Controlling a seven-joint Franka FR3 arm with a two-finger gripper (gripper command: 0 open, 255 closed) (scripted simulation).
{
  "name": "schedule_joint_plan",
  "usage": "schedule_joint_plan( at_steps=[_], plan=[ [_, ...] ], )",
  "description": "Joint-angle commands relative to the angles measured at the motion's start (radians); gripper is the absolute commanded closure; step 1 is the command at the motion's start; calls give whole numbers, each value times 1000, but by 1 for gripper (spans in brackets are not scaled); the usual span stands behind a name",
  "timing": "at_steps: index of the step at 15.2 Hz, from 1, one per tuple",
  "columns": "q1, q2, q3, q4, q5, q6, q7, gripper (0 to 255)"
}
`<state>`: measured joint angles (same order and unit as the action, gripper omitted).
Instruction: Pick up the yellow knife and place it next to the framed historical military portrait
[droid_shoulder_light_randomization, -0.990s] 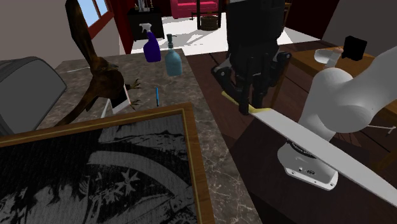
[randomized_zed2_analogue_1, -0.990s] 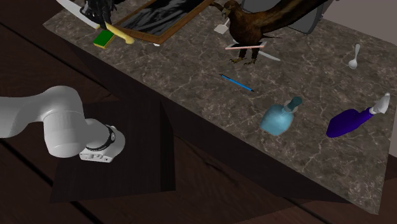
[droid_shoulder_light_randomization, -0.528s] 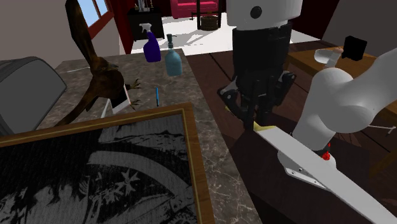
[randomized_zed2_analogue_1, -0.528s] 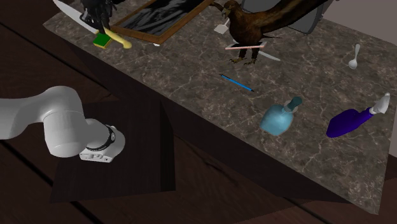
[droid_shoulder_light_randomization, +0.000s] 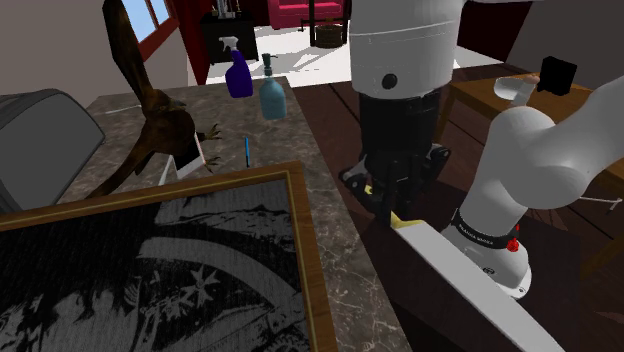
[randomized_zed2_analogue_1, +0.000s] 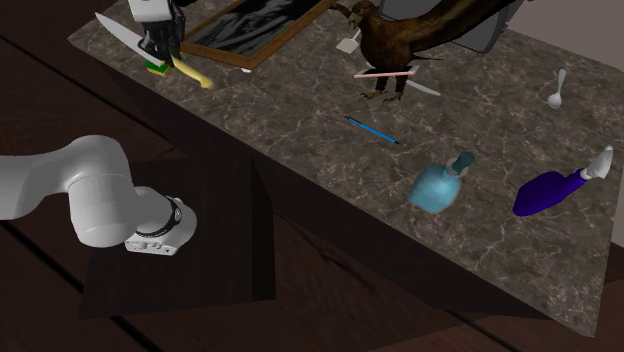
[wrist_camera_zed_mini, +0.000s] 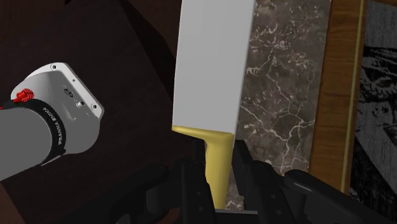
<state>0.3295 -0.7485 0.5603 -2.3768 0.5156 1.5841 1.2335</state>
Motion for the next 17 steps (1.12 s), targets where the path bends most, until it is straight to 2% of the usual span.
schedule_joint_plan(
  at_steps=[1, 17],
  plan=[
    [3, -4, 8, -30, 8, 26, -7, 255],
    [15, 28, 98, -210, 78, 239, -47, 255]
  ],
)
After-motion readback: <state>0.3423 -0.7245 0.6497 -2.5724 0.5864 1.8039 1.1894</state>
